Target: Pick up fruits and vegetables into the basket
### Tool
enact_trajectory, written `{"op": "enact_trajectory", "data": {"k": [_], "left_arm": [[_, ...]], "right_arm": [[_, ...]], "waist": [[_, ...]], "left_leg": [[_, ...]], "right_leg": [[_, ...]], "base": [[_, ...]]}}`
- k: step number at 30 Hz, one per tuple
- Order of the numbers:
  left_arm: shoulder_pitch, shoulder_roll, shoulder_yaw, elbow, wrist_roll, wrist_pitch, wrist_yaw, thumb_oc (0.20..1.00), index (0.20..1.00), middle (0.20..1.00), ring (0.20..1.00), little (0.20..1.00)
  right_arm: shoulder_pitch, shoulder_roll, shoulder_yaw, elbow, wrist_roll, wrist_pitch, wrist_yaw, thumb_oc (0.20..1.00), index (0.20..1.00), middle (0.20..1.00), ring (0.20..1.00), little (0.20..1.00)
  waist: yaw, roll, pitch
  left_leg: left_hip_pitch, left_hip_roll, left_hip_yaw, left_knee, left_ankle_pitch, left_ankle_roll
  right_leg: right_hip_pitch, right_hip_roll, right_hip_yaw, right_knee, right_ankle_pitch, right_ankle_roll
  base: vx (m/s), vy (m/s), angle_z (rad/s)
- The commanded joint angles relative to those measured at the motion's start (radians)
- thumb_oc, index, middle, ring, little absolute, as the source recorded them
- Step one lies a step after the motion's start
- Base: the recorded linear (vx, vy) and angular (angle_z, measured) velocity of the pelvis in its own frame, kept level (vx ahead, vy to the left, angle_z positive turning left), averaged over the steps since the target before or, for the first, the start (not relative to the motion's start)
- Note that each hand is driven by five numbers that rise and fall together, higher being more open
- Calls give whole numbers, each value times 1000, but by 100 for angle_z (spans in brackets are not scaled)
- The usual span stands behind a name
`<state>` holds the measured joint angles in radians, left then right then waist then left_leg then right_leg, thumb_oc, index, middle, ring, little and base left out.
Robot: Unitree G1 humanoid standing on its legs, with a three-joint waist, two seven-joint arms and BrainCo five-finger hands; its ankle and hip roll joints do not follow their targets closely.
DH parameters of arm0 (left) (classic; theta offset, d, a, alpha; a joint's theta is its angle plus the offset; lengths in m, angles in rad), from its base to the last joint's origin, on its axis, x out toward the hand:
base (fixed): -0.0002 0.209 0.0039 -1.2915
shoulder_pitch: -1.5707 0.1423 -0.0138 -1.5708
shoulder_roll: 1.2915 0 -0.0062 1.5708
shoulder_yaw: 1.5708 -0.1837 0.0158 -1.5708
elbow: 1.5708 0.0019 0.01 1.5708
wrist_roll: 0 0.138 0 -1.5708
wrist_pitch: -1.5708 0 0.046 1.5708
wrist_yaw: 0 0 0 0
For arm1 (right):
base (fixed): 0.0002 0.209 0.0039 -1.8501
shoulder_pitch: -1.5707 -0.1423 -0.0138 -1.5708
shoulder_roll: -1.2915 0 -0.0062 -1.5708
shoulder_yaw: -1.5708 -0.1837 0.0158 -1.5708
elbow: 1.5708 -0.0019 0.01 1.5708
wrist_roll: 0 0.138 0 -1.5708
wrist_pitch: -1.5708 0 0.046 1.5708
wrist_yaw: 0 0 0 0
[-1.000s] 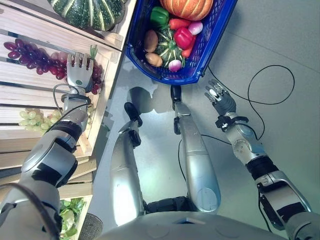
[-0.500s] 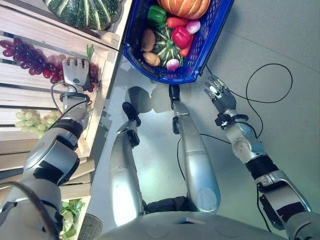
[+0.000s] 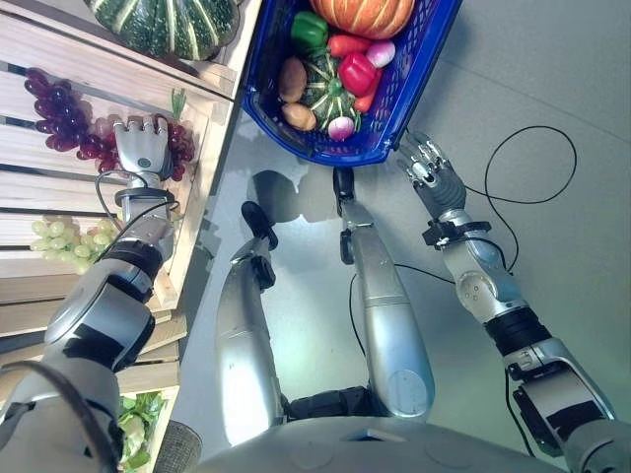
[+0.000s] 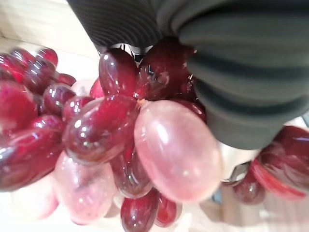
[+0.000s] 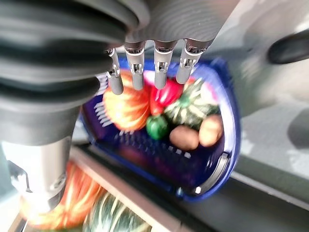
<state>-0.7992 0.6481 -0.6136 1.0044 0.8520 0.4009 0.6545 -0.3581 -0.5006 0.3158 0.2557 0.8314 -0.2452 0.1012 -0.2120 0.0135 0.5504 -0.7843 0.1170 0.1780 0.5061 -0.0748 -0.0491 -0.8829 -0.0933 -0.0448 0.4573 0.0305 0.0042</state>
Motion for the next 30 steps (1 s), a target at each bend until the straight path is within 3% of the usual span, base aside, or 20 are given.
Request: {"op": "enact_trajectory", "data": {"k": [1, 6, 8, 13, 18, 23, 30], "left_arm": [[55, 119, 96, -65, -57, -38, 124, 200, 200, 200, 200, 200], [87, 139, 184, -181, -244, -210, 143, 200, 200, 200, 200, 200], [97, 152, 250, -267, -354, -332, 119, 200, 200, 200, 200, 200], [134, 153, 339, -406, -577, -467, 74, 200, 200, 200, 200, 200], [174, 87, 419, -556, -801, -587, -2, 200, 200, 200, 200, 200], [189, 32, 440, -661, -893, -631, -72, 200, 200, 200, 200, 200], [159, -13, 415, -754, -995, -604, -202, 200, 200, 200, 200, 200]], "right_arm": [[71, -40, -43, -152, -75, -40, 66, 1000, 1000, 1000, 1000, 1000], [66, -68, -47, -234, -164, -15, 68, 1000, 1000, 1000, 1000, 1000], [43, -82, -50, -276, -183, 3, 57, 1000, 1000, 1000, 1000, 1000], [8, -75, -60, -340, -243, 50, -6, 1000, 1000, 1000, 1000, 1000], [-66, -21, -38, -405, -293, 114, -27, 1000, 1000, 1000, 1000, 1000], [-135, 12, -3, -446, -371, 167, -54, 1000, 1000, 1000, 1000, 1000], [-266, 50, 56, -457, -470, 274, -124, 1000, 1000, 1000, 1000, 1000]], "waist": [[31, -5, -30], [52, -1, -30], [68, 0, -30], [89, 5, -36], [117, 6, -69], [135, 1, -98], [161, -7, -152]], "left_leg": [[32, -54, -23, -107, 108, -26], [124, -67, -21, -135, 110, -26], [188, -70, -23, -150, 109, -23], [274, -76, -24, -176, 108, -16], [348, -83, -32, -210, 104, -4], [405, -91, -42, -227, 96, 2], [505, -91, -51, -265, 89, 9]], "right_leg": [[66, 32, -41, 32, -56, 37], [162, 15, -63, 11, -64, 37], [229, 5, -72, 0, -71, 36], [316, -5, -83, -19, -82, 36], [394, -9, -94, -45, -94, 36], [461, -14, -106, -72, -100, 34], [575, -22, -127, -128, -100, 34]], "base": [[0, 0, 0], [1, 4, 7], [19, 9, 14], [10, 6, 6], [27, -20, 6], [38, -19, 2], [69, -31, 6]]}}
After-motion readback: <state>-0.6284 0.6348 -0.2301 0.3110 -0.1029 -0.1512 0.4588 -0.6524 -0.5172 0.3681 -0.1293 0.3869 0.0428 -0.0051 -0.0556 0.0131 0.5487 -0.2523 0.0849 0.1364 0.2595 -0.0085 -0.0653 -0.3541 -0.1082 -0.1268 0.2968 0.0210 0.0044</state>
